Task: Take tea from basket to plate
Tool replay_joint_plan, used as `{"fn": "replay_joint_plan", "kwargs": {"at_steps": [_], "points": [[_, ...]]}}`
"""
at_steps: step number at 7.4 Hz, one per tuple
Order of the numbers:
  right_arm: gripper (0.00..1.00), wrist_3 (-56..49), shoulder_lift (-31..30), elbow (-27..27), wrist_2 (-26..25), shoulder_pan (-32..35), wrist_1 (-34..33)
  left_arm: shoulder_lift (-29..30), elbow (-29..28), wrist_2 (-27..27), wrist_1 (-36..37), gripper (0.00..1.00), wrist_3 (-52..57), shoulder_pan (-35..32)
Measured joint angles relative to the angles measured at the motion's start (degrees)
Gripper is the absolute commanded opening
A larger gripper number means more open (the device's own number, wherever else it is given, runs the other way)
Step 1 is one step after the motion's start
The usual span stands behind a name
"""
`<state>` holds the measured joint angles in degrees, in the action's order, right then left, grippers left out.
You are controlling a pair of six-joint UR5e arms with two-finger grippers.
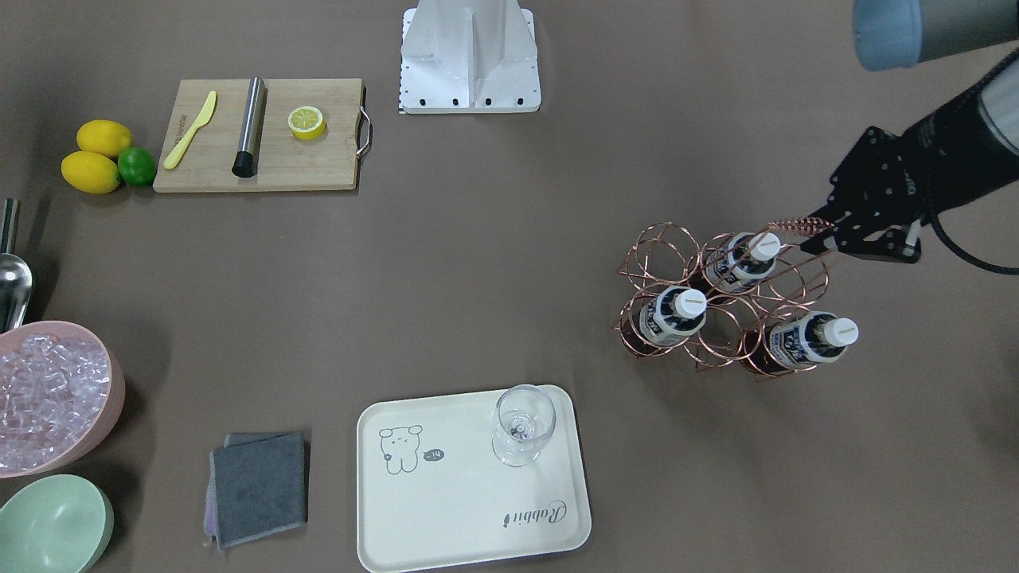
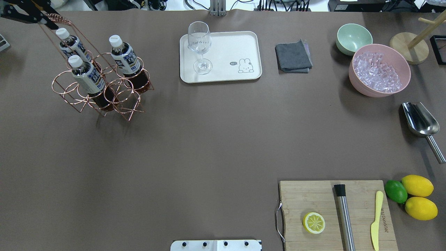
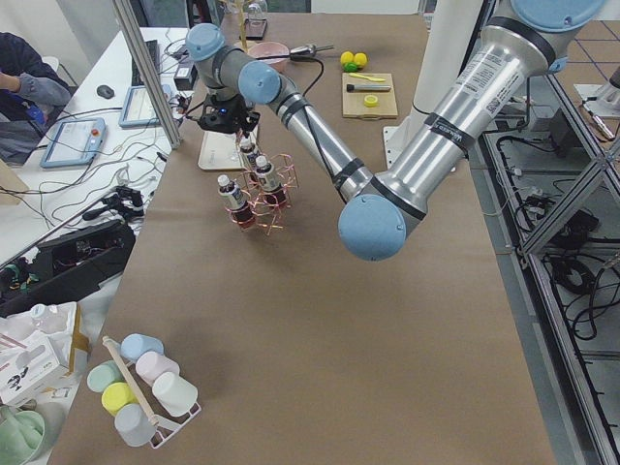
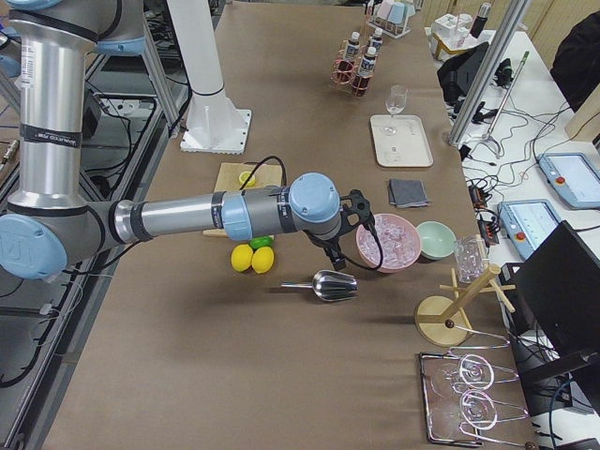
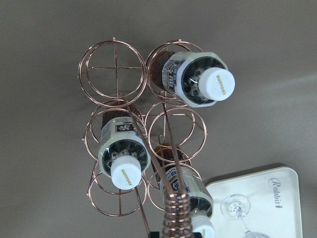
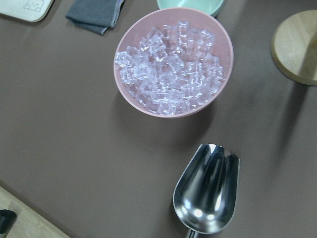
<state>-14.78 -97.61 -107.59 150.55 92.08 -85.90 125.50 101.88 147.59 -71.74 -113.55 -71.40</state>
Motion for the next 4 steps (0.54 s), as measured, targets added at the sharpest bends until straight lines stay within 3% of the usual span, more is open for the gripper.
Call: {"fn": "replay_joint_plan", "kwargs": {"at_steps": [4], "points": [[1.0, 6.5, 4.7, 4.8, -0.4, -10.1, 10.5, 4.6, 6.8, -5.4, -3.4, 0.0, -23.1, 7.8]]}}
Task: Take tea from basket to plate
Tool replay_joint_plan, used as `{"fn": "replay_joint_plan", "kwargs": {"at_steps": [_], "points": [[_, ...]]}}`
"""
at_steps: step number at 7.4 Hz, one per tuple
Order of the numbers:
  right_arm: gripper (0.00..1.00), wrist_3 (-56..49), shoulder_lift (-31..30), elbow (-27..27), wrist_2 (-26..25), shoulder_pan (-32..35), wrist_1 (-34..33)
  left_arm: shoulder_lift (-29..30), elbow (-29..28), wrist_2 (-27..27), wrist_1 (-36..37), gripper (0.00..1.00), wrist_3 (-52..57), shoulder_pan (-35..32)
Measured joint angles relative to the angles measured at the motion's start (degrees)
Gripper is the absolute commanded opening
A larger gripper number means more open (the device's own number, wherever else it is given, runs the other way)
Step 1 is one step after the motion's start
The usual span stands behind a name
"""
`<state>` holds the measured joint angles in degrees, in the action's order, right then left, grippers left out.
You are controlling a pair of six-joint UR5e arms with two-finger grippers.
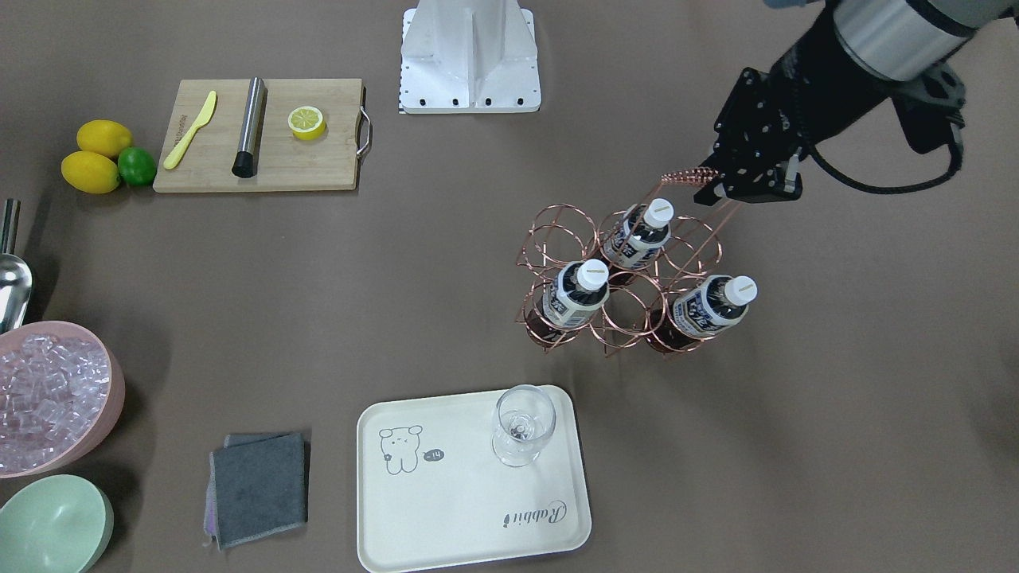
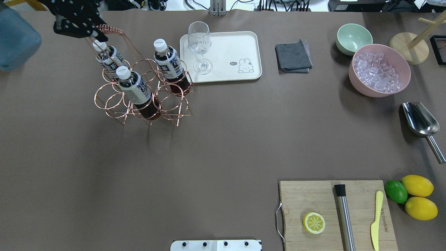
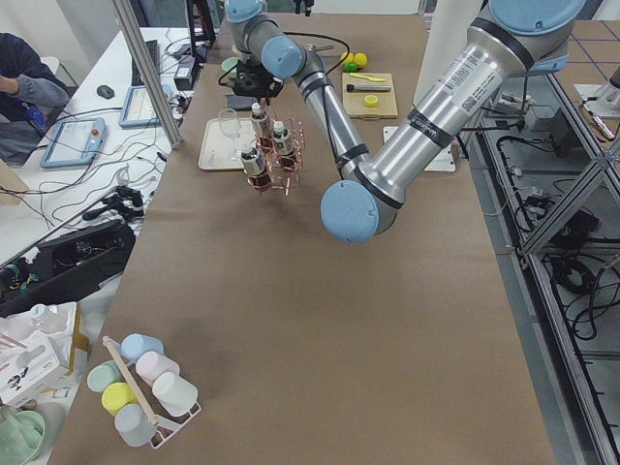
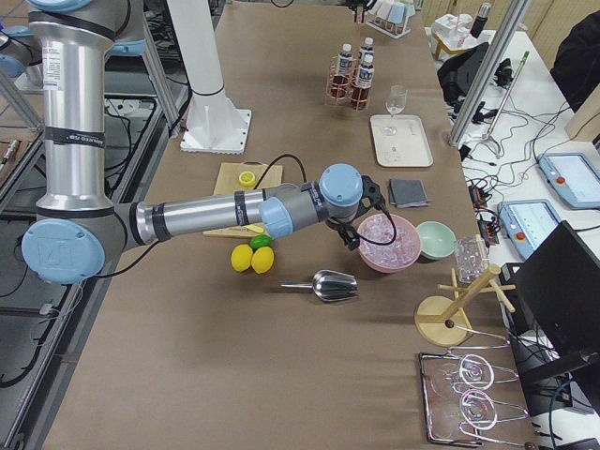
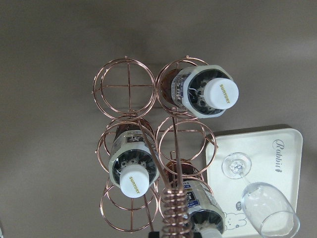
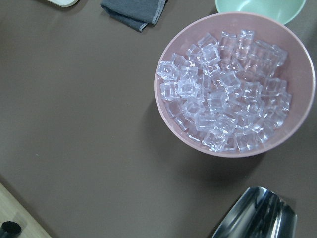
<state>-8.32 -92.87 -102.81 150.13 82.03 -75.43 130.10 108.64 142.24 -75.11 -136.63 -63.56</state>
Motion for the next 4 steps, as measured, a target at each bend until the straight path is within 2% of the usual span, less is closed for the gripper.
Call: {"fn": "replay_joint_plan", "kwargs": {"at_steps": [2, 4], "points": [[1.0, 5.5, 2.3, 3.4, -2.4, -4.4, 9.4, 2.3, 1.7, -4.7, -3.2, 0.0, -10.2, 4.8], [1.0, 9.4, 6.0, 3.6, -6.5, -8.6, 12.9, 5.1, 2.3, -9.5, -4.0, 0.0, -16.4, 9.6]]}}
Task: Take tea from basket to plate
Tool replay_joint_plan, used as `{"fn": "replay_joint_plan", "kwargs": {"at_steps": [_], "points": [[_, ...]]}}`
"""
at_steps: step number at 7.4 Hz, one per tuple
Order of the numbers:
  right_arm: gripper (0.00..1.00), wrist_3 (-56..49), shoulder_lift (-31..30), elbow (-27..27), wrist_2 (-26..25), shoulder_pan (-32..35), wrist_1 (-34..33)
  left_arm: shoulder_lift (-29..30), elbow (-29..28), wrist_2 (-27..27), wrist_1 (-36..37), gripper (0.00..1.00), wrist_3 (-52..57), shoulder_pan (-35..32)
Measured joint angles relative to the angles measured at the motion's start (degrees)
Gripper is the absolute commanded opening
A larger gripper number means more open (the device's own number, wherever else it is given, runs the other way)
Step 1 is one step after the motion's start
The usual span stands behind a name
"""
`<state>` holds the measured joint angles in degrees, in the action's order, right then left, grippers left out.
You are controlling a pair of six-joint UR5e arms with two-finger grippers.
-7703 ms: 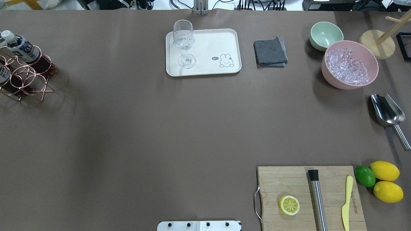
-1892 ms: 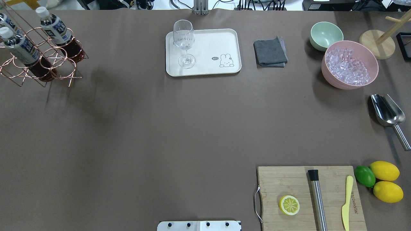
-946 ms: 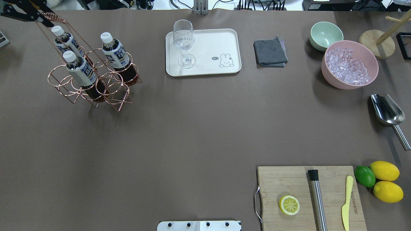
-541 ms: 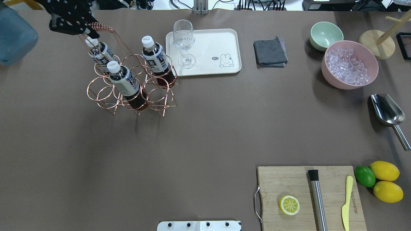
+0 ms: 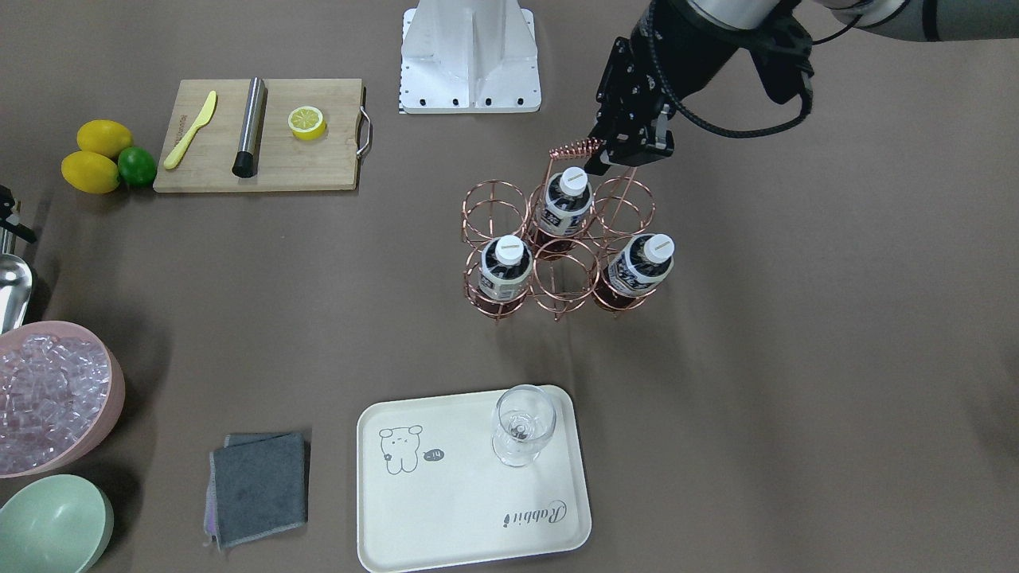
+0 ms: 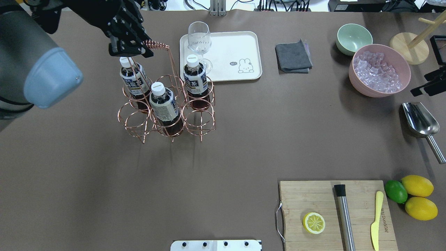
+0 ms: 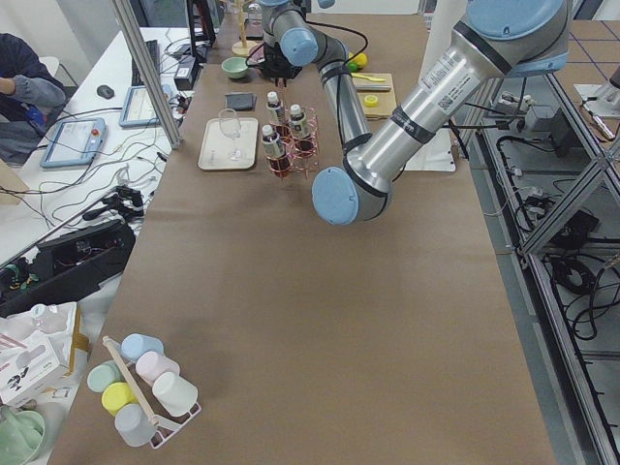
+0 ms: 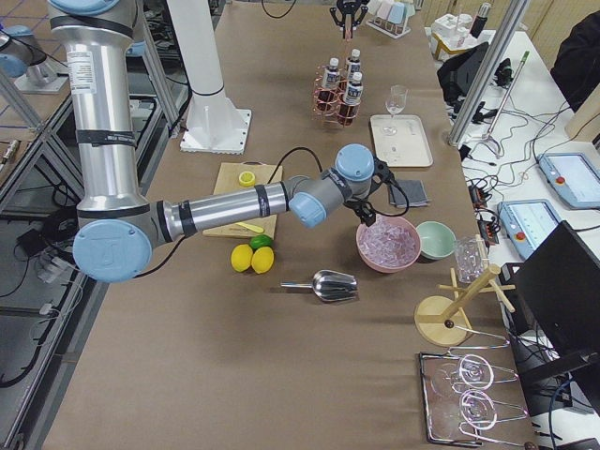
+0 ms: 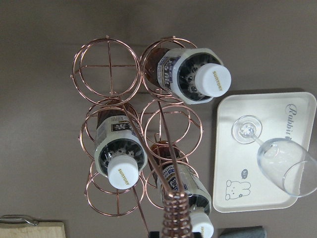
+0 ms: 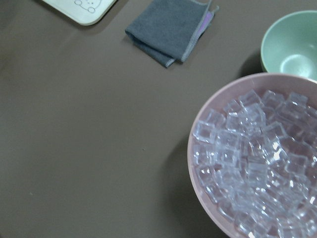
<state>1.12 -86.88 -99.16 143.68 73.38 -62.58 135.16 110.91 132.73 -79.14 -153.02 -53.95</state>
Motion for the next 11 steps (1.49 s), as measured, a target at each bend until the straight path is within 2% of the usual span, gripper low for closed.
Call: {"fn": "replay_joint_plan", "kwargs": {"at_steps": [2, 5, 8, 11], "points": [[1.0, 9.2, 2.5, -0.7, -4.8, -5.1, 6.9, 2.7, 0.0, -4.7, -0.1, 0.0, -3.5, 4.3], [1.0, 21.5, 3.1, 1.0, -8.6, -8.6, 25.8, 6.2, -0.6, -10.7, 0.5, 0.0, -8.0, 10.8], [1.0, 28.8, 3.2, 8.0, -12.2, -10.0, 46.1, 7.2, -0.9, -14.1, 0.7, 0.0, -10.3, 14.9], [1.0, 33.5, 4.3, 14.0, -22.3, -15.8, 63.8, 7.1, -0.9, -14.8, 0.7, 0.0, -10.6, 15.8]]}}
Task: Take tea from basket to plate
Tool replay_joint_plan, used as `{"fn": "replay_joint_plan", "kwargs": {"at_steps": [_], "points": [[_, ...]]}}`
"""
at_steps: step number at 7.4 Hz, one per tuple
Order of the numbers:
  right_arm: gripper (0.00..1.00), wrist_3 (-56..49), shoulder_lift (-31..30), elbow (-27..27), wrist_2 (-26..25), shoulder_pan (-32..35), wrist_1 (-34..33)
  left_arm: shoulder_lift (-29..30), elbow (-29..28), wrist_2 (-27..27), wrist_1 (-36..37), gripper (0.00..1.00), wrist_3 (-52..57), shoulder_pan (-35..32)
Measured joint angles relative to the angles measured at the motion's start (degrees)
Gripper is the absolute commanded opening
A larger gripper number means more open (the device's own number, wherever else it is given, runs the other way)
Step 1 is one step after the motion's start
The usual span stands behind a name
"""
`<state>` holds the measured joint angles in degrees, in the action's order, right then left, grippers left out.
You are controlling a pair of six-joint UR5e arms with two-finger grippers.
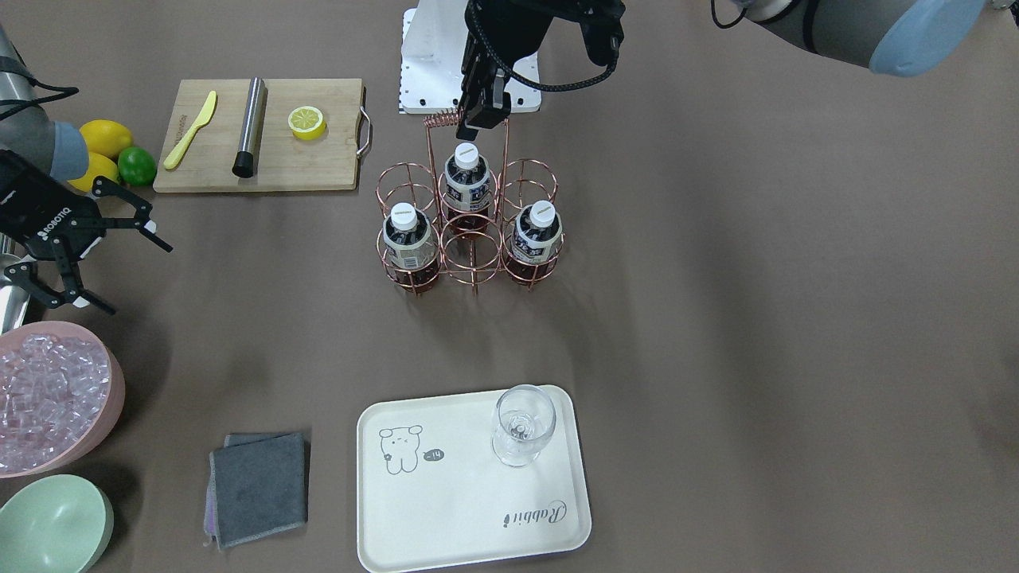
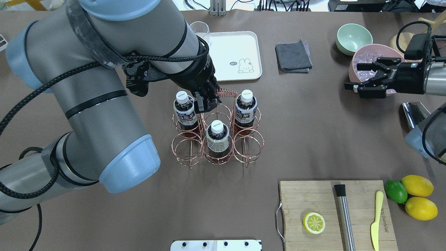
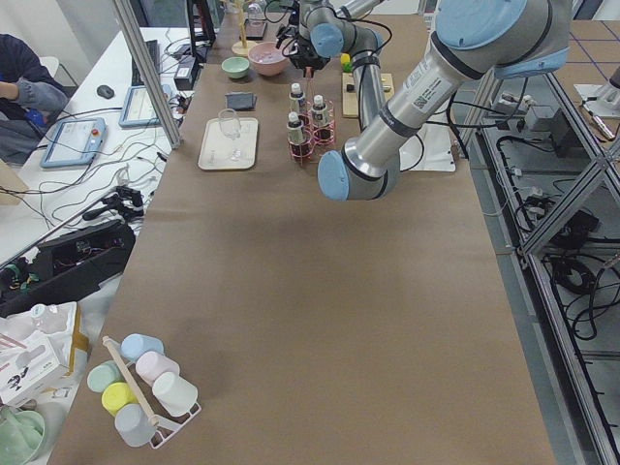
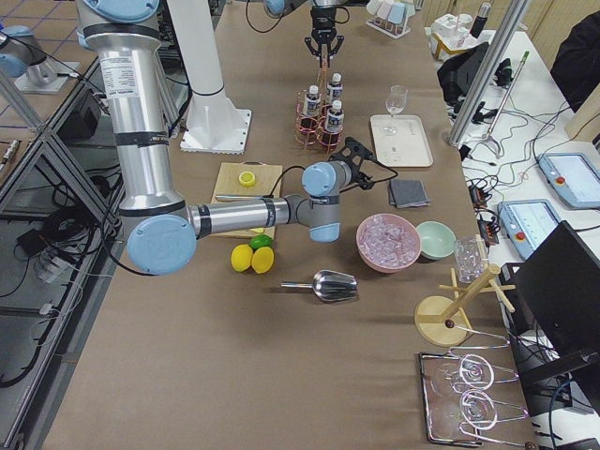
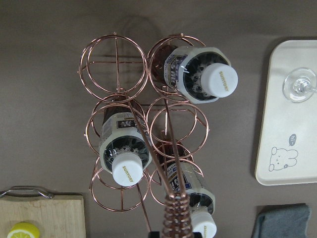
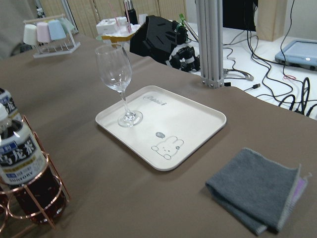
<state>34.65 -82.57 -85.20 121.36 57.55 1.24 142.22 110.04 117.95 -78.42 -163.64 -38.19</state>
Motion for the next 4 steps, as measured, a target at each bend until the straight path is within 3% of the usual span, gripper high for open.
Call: {"fn": "replay_joint_plan", "kwargs": {"at_steps": [2, 4], "points": [[1.0, 4.4, 2.5, 1.2, -5.4, -3.0, 5.5, -0.2, 0.0, -0.5, 0.0, 0.0, 0.0, 0.8], [1.0, 5.9, 5.9, 1.8, -12.2, -6.0, 6.6, -0.4, 0.0, -0.7, -0.1, 0.0, 0.0, 1.1]]}}
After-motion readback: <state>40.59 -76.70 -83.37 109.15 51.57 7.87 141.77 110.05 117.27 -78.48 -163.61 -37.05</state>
